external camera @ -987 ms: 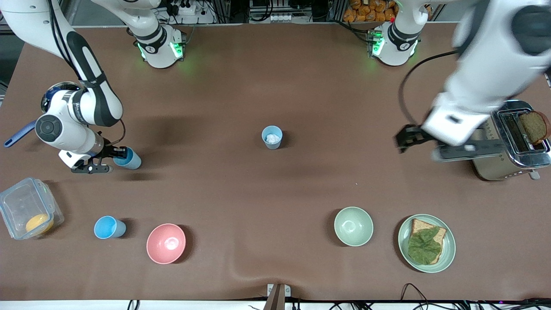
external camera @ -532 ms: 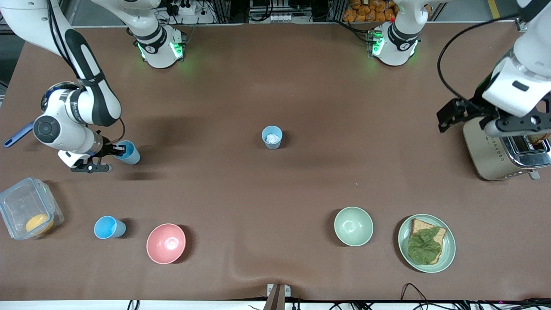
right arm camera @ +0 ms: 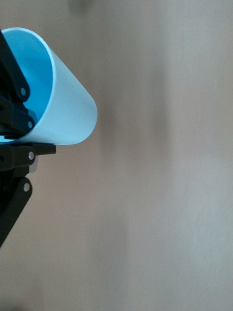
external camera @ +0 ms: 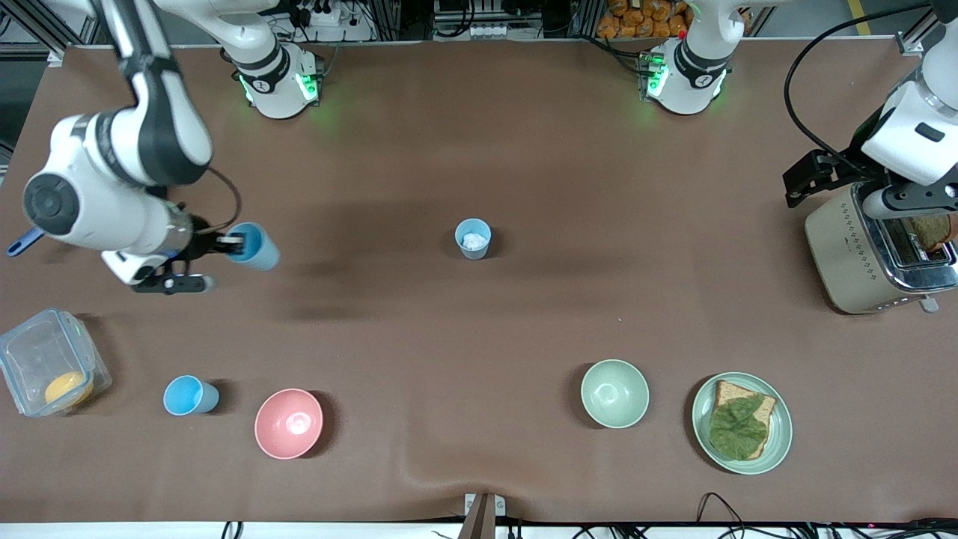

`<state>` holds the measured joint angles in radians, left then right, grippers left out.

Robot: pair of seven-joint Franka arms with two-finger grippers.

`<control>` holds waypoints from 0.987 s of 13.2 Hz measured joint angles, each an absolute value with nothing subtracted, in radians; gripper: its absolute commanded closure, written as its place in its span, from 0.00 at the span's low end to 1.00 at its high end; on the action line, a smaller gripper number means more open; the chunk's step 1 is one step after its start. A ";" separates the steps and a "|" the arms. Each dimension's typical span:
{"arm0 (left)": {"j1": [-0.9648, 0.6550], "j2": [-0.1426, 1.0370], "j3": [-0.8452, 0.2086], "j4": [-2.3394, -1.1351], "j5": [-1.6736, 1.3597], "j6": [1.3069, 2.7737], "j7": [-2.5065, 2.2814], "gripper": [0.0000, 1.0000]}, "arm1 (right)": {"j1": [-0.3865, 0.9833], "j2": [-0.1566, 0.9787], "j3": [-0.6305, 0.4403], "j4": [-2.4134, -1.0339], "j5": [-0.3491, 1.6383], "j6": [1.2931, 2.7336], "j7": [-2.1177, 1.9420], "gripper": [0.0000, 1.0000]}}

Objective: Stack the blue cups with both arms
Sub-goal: 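Lift the blue cup with the right gripper over the tissue cup, then lower the blue cup into the tissue cup with the right gripper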

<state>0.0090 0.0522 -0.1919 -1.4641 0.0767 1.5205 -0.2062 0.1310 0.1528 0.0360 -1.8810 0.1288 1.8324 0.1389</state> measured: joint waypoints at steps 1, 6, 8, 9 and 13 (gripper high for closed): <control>0.009 0.052 -0.193 -1.464 0.077 1.520 -0.205 0.00 | 0.192 0.153 0.038 -1.848 0.170 1.824 0.209 1.00; 0.001 0.046 -0.213 -1.465 0.059 1.504 -0.200 0.00 | 0.518 0.216 0.043 -1.806 0.222 1.884 0.705 1.00; 0.002 0.046 -0.213 -1.466 0.048 1.503 -0.200 0.00 | 0.611 0.268 0.042 -1.805 0.225 1.962 0.860 1.00; 0.002 0.046 -0.213 -1.466 0.045 1.503 -0.200 0.00 | 0.650 0.294 0.042 -1.804 0.227 2.012 0.935 1.00; 0.004 0.046 -0.209 -1.467 0.043 1.503 -0.200 0.00 | 0.756 0.359 0.041 -1.802 0.229 2.078 1.070 1.00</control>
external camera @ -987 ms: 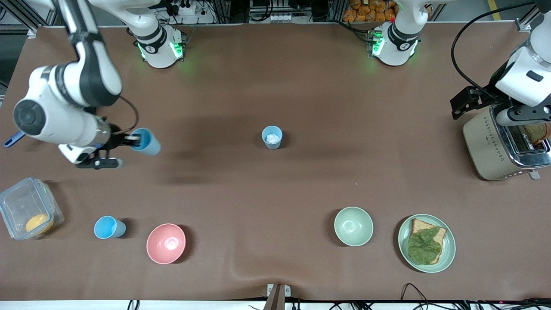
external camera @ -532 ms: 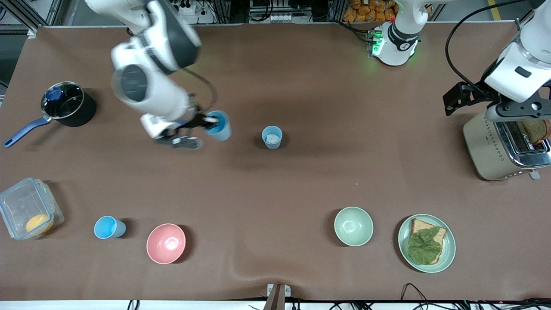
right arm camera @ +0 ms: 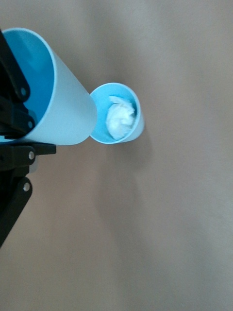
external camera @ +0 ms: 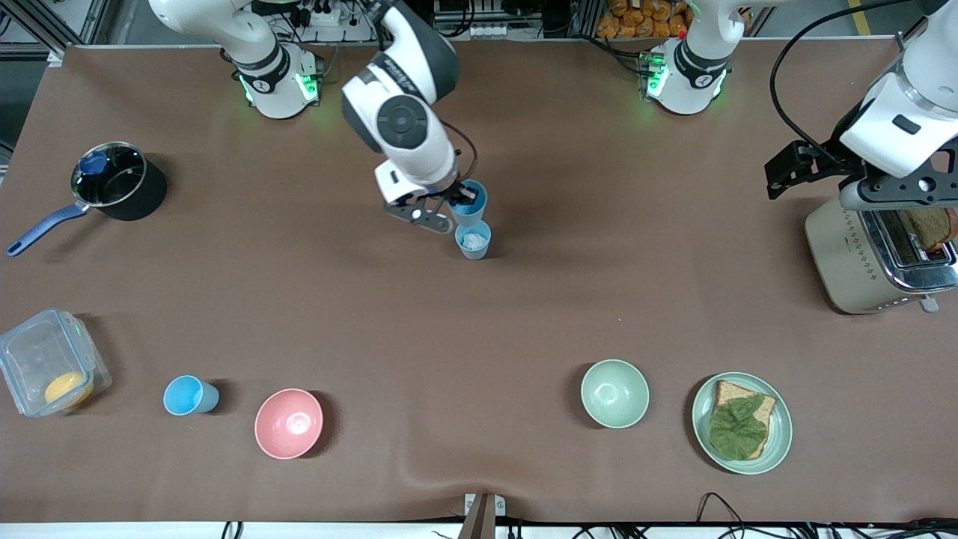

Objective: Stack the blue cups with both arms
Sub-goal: 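Lower the blue cup into the tissue cup with the right gripper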

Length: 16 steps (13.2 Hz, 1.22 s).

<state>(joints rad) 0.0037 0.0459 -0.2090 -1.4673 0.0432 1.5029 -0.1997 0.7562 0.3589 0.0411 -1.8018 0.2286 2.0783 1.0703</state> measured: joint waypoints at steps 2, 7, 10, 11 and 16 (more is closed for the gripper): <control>0.013 0.046 -0.205 -1.469 0.043 1.503 -0.200 0.00 | 0.762 0.375 0.039 -1.800 0.229 2.095 1.073 1.00; 0.057 0.046 -0.203 -1.485 0.043 1.520 -0.151 0.00 | 0.762 0.403 0.030 -1.796 0.214 2.162 1.058 1.00; 0.066 0.046 -0.203 -1.498 0.042 1.532 -0.140 0.00 | 0.763 0.429 0.030 -1.792 0.209 2.163 1.029 1.00; 0.065 0.046 -0.203 -1.498 0.042 1.533 -0.140 0.00 | 0.765 0.438 0.030 -1.791 0.208 2.166 1.028 1.00; 0.066 0.046 -0.203 -1.508 0.041 1.539 -0.140 0.00 | 0.772 0.458 0.031 -1.777 0.207 2.179 1.028 1.00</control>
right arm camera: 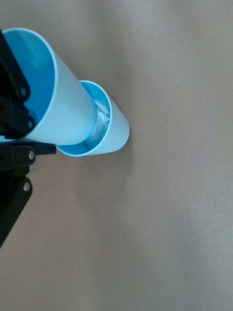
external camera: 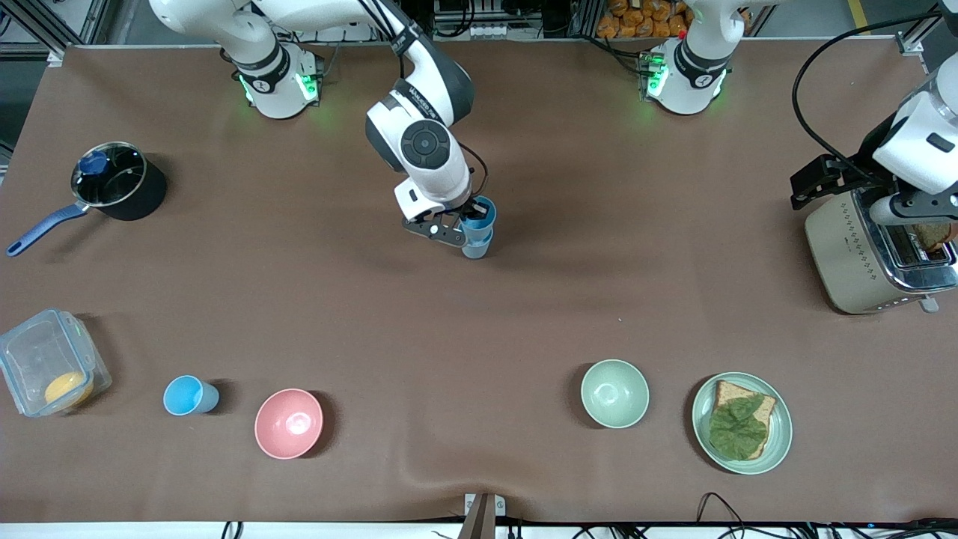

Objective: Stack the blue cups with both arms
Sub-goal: 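Lower the blue cup into the tissue cup with the right gripper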

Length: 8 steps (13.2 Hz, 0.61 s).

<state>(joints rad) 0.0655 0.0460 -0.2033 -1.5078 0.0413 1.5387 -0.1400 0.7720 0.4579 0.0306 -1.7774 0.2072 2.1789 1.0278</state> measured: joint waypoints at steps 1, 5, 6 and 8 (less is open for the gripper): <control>0.066 0.046 -0.203 -1.509 0.041 1.539 -0.140 0.00 | 0.772 0.458 0.031 -1.774 0.207 2.179 1.028 1.00; 0.066 0.044 -0.203 -1.509 0.041 1.538 -0.140 0.00 | 0.772 0.458 0.029 -1.765 0.200 2.179 1.026 1.00; 0.066 0.043 -0.202 -1.509 0.041 1.538 -0.140 0.00 | 0.772 0.458 0.028 -1.762 0.199 2.179 1.022 1.00; 0.067 0.040 -0.201 -1.509 0.041 1.538 -0.140 0.00 | 0.772 0.458 0.027 -1.761 0.198 2.178 1.009 1.00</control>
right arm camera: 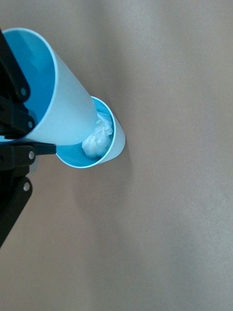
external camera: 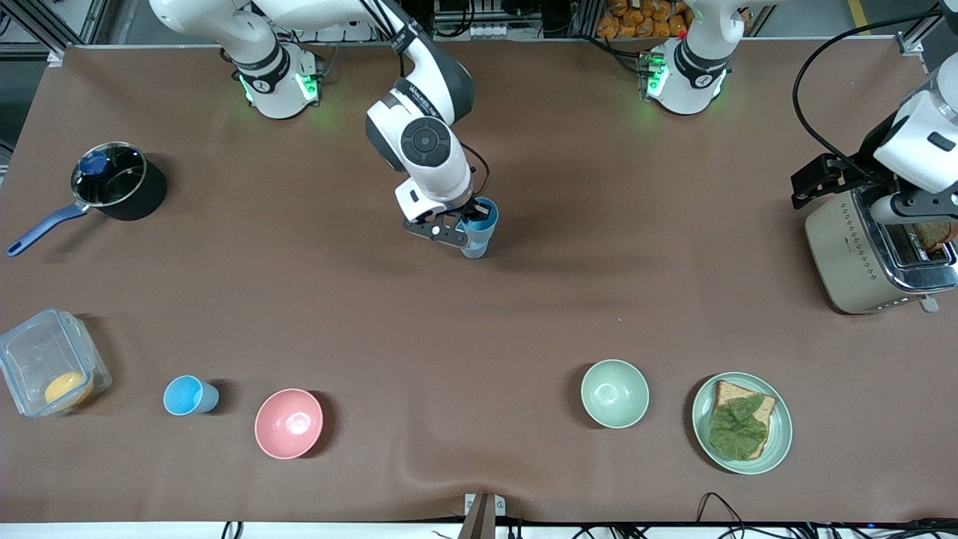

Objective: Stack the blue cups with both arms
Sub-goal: 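Lower the blue cup into the tissue cup with the right gripper, then open the right gripper and withdraw it from the stacked cups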

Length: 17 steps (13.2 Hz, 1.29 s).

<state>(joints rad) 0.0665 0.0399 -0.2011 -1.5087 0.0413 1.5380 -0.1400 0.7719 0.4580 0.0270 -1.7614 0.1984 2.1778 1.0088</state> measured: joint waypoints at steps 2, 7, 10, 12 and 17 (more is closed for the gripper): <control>0.067 0.038 -0.200 -1.509 0.041 1.538 -0.140 0.00 | 0.772 0.458 0.026 -1.761 0.198 2.175 1.004 1.00; 0.089 0.036 -0.200 -1.509 0.041 1.537 -0.140 0.00 | 0.772 0.458 0.022 -1.761 0.197 2.163 0.985 1.00; 0.089 0.036 -0.202 -1.509 0.041 1.537 -0.140 0.00 | 0.772 0.458 0.022 -1.761 0.197 2.161 0.982 0.93; 0.089 0.036 -0.202 -1.509 0.041 1.537 -0.140 0.00 | 0.772 0.458 0.021 -1.761 0.197 2.152 0.981 0.08; 0.089 0.036 -0.202 -1.509 0.041 1.536 -0.140 0.00 | 0.770 0.457 0.016 -1.731 0.197 2.079 0.975 0.00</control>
